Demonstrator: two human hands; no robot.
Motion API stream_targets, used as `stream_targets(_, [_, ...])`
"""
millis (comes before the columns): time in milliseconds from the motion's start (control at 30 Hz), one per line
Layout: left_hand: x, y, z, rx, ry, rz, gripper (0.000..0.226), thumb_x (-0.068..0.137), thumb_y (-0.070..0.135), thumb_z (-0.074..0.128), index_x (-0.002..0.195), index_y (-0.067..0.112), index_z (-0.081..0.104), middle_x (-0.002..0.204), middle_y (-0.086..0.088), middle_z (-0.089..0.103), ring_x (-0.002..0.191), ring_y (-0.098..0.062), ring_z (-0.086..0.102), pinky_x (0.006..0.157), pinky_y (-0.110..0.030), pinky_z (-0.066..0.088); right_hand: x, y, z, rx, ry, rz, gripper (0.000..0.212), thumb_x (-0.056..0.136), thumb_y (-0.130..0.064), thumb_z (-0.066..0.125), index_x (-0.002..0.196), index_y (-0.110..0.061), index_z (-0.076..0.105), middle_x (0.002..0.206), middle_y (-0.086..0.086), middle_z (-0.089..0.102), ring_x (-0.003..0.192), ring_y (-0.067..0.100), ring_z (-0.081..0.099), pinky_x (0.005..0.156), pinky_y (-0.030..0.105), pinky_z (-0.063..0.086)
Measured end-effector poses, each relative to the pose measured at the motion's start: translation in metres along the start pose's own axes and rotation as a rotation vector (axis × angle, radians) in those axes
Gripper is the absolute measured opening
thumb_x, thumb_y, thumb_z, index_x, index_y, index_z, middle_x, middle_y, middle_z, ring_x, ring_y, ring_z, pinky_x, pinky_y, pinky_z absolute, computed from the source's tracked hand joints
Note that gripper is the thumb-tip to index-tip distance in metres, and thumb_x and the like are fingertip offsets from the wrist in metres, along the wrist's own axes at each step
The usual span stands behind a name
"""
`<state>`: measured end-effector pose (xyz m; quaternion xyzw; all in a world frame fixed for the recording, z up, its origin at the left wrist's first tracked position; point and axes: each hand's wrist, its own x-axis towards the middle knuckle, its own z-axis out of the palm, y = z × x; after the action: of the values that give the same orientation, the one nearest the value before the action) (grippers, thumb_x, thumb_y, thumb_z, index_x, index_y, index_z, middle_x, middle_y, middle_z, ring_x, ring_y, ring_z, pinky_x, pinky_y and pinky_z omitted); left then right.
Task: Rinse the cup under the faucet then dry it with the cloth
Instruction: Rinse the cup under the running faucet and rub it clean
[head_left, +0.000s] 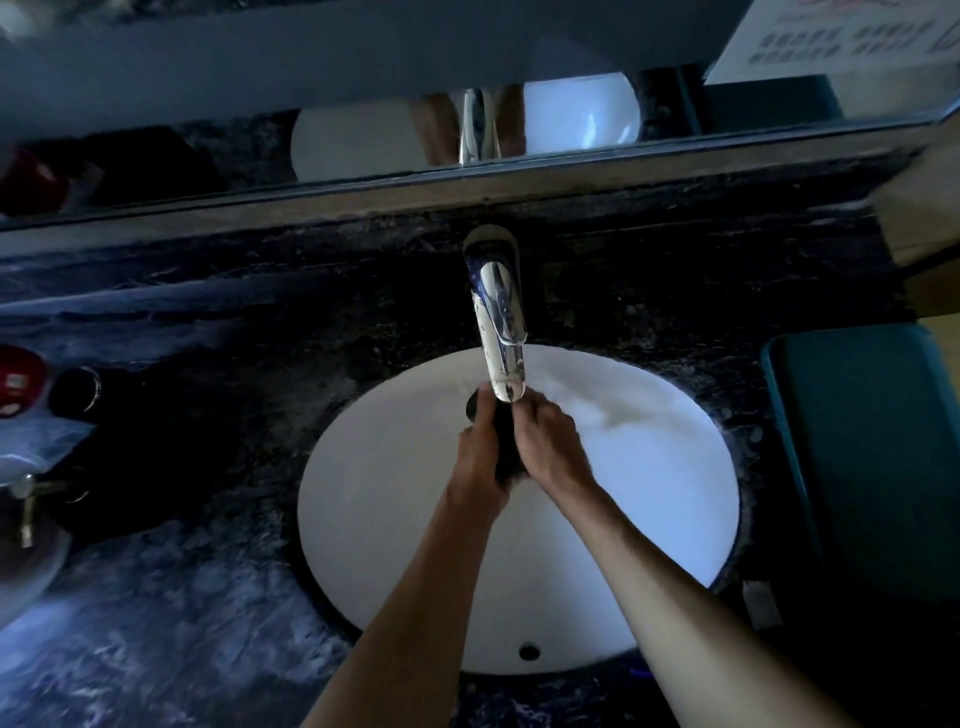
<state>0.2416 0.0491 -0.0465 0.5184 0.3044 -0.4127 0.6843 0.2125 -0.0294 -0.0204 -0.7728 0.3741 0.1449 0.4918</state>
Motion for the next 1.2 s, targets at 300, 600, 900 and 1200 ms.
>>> stream_targets(300, [0.006, 0.019, -0.001, -0.485, -0.072, -0.258, 0.064, 0.102, 0.055, 0.039, 0.092, 0.004, 0.078, 0.087, -0.015, 0.078, 0.086, -0.031, 0.075, 0.079, -0.040, 0.057, 0.006, 0.018, -0.019, -0.224, -0.166, -0.318, 0.047, 0.093, -0.042, 0.061, 0.135, -0.031, 0.044, 0.113, 0.008, 0.055, 0.106, 0.029, 0.059, 0.079, 0.033, 0.044])
stream_targets(600, [0.009, 0.014, 0.003, -0.525, -0.007, -0.368, 0.051, 0.105, 0.044, 0.034, 0.090, 0.008, 0.068, 0.071, -0.015, 0.075, 0.074, -0.030, 0.073, 0.061, -0.034, 0.061, -0.002, 0.002, -0.023, -0.477, -0.022, -0.326, 0.050, 0.091, -0.065, 0.047, 0.126, -0.029, 0.047, 0.113, 0.008, 0.064, 0.101, 0.039, 0.063, 0.079, 0.043, 0.052])
stream_targets(900, [0.012, 0.006, -0.003, -0.231, 0.050, -0.093, 0.066, 0.094, 0.061, 0.056, 0.129, 0.007, 0.067, 0.128, -0.027, 0.070, 0.109, -0.038, 0.069, 0.073, -0.039, 0.054, 0.002, 0.006, -0.014, 0.092, -0.135, -0.045, 0.033, 0.101, -0.051, 0.040, 0.118, -0.028, 0.056, 0.119, 0.011, 0.068, 0.104, 0.033, 0.068, 0.082, 0.050, 0.059])
stream_targets(1200, [-0.009, 0.008, -0.012, 0.173, -0.143, 0.275, 0.044, 0.081, 0.025, 0.081, 0.121, 0.012, 0.068, 0.115, -0.016, 0.075, 0.106, -0.028, 0.075, 0.094, -0.044, 0.060, -0.007, 0.026, -0.014, 0.825, -0.238, 0.186, 0.037, 0.107, -0.038, 0.038, 0.120, -0.018, 0.067, 0.114, 0.011, 0.075, 0.105, 0.030, 0.072, 0.087, 0.053, 0.059])
